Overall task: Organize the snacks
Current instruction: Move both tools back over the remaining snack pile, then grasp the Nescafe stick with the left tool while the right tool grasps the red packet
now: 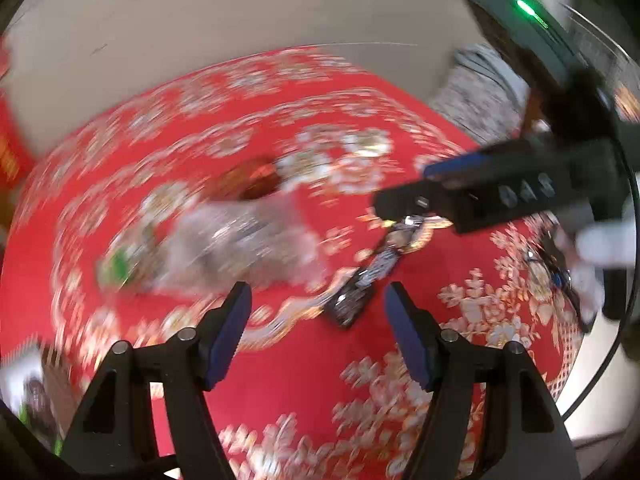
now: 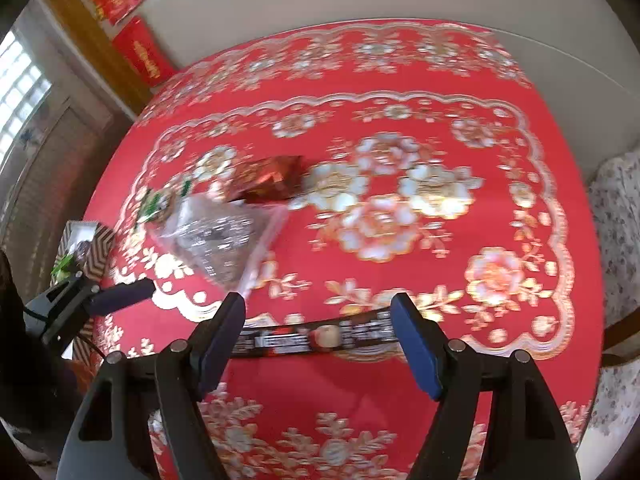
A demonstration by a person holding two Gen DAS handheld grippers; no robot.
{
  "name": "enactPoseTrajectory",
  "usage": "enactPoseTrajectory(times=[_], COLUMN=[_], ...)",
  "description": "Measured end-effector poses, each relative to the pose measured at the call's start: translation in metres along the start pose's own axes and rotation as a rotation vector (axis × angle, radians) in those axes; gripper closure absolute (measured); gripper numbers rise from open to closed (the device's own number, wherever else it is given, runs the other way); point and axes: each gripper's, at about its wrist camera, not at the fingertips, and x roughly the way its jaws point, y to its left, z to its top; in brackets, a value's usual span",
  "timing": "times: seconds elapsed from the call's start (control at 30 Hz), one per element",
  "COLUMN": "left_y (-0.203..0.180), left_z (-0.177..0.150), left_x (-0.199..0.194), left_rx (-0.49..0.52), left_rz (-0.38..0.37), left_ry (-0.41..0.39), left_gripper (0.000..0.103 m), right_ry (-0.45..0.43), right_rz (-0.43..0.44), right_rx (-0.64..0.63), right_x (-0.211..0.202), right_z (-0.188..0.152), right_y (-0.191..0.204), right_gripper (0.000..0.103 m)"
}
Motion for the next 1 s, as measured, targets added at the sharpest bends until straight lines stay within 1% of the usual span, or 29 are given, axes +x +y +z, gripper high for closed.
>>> enactPoseTrajectory(times=[0.03,0.07,0.13,0.17,0.33,0.43,0.5,0.57,0.6,0.67,0.7,0.77,0.8,0.83,0.9,1.0], left_y=[-0.004,-0.012,-0.022,-0.028,-0.042,-0.048,-0.049,-0.044,-0.042,-0.041,-0.041,-0.039,-0.034,-0.030,-0.019,-0.011], left_z=[0.002,0.008,0.014,0.017,0.020,0.020,0.020,0.020,0.019,0.018,0.018,0.018,0.019,0.019,0.018,0.012], left_x=[0.004,0.010,0.018,0.026,0.048,0.060,0.067,0.075,0.077,0.076,0.076,0.074,0.072,0.070,0.069,0.063], left_rx=[0.025,0.072,0.123,0.158,0.244,0.280,0.273,0.241,0.230,0.232,0.235,0.228,0.212,0.200,0.167,0.129], left_rz=[-0.014,-0.039,-0.057,-0.067,-0.128,-0.123,-0.118,-0.119,-0.119,-0.118,-0.113,-0.102,-0.096,-0.095,-0.099,-0.083], left_ry=[0.001,0.002,-0.001,0.011,0.066,0.101,0.128,0.160,0.170,0.158,0.159,0.159,0.159,0.163,0.179,0.189], left_gripper=[0.033,0.033,0.033,0.033,0.033,0.033,0.034,0.036,0.040,0.041,0.044,0.054,0.069,0.076,0.080,0.081], right_ry=[0.001,0.002,0.004,0.005,0.008,0.007,0.006,0.011,0.016,0.036,0.042,0.054,0.059,0.071,0.099,0.136], right_rz=[-0.003,-0.010,-0.018,-0.019,-0.032,-0.026,-0.019,-0.005,-0.003,0.005,0.013,0.042,0.042,0.042,0.044,0.032], right_rx=[0.003,0.004,0.008,0.008,0.006,-0.004,-0.025,-0.086,-0.112,-0.204,-0.252,-0.365,-0.402,-0.470,-0.594,-0.754], right_x=[-0.001,-0.001,-0.002,-0.002,-0.001,0.003,0.006,0.011,0.013,0.021,0.025,0.035,0.039,0.046,0.060,0.080], right_z=[0.001,0.003,0.006,0.008,0.022,0.031,0.038,0.049,0.053,0.064,0.070,0.083,0.085,0.090,0.094,0.094], right_y=[-0.004,-0.008,-0.014,-0.017,-0.027,-0.027,-0.023,-0.012,-0.008,0.005,0.012,0.027,0.031,0.040,0.056,0.074], right_gripper=[0.028,0.028,0.028,0.028,0.028,0.028,0.028,0.028,0.028,0.028,0.028,0.028,0.028,0.028,0.028,0.028])
